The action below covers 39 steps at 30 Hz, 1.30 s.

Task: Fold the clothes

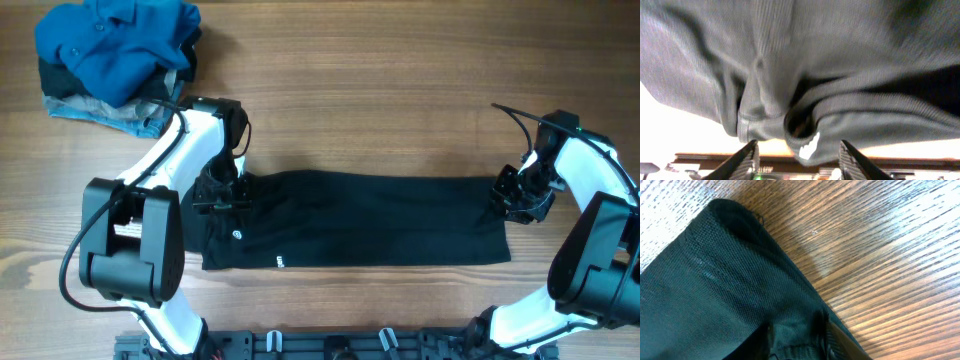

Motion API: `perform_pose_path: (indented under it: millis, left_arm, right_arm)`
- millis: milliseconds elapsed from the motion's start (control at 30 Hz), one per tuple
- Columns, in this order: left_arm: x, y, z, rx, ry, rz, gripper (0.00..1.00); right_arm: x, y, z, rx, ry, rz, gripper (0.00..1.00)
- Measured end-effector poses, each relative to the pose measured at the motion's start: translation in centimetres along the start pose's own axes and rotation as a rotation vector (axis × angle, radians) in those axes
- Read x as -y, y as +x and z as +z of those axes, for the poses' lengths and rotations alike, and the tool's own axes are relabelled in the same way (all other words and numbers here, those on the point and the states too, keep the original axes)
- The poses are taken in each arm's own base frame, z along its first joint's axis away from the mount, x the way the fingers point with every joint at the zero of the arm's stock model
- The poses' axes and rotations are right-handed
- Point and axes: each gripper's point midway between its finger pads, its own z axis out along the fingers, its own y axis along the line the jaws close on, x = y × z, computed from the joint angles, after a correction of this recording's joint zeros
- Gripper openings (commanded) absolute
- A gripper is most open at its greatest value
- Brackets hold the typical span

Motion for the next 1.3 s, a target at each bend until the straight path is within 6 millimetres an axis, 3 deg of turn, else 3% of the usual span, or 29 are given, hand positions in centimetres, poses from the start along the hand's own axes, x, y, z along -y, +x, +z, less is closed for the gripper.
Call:
perform_pose_path:
  millis: [133,167,467,533,667,833,967,1100,1200,1300]
  left_arm:
    - [0.2,-0.6,0.0,0.025,0.006,-0.005,0.09]
    - [0.2,-0.8,0.0,0.031,0.006,0.003,0.06]
    - [2.4,-4.2,-0.5,0.169,0.117,0.02,0.04]
    - [2.8,-4.6,-0.1,0.185,0.13,0.027,0.04]
    - [2.3,-4.5,2.7,0.182,0.124,-0.04,0.04]
    - [1.7,-4.1,3.0,0.211,0.164,-0.161,0.17]
    - [0.6,-3.3,3.3,0.167,0.169,-0.233,0.17]
    - [-1.5,-2.0,3.6,0.104,0.127,-0.294,0.24]
    - [-2.2,-1.8,2.7,0.093,0.105,-0.29,0.32]
    - [-2.4,-3.1,1.1,0.145,0.103,-0.279,0.41]
  right_arm:
    - [0.1,-0.1,0.0,0.002,-0.001,0.003,0.38]
    - [0.1,-0.1,0.0,0.003,-0.002,0.007,0.38]
    - [0.4,-1.4,-0.7,0.012,-0.141,0.069,0.41]
    - [0.1,-1.3,-0.8,0.008,-0.159,0.059,0.5]
    - [-0.2,-1.2,-0.8,0.005,-0.178,0.03,0.76]
    - [-0.1,-1.3,-0.8,0.012,-0.174,0.006,0.86]
    - [-0.1,-1.4,-0.8,0.017,-0.17,-0.016,0.86]
    - [-0.1,-1.4,-0.7,0.021,-0.171,-0.047,0.87]
    - [-0.4,-1.2,0.2,0.031,-0.193,-0.093,0.88]
    - [-1.2,-0.5,0.7,0.021,-0.251,-0.138,0.88]
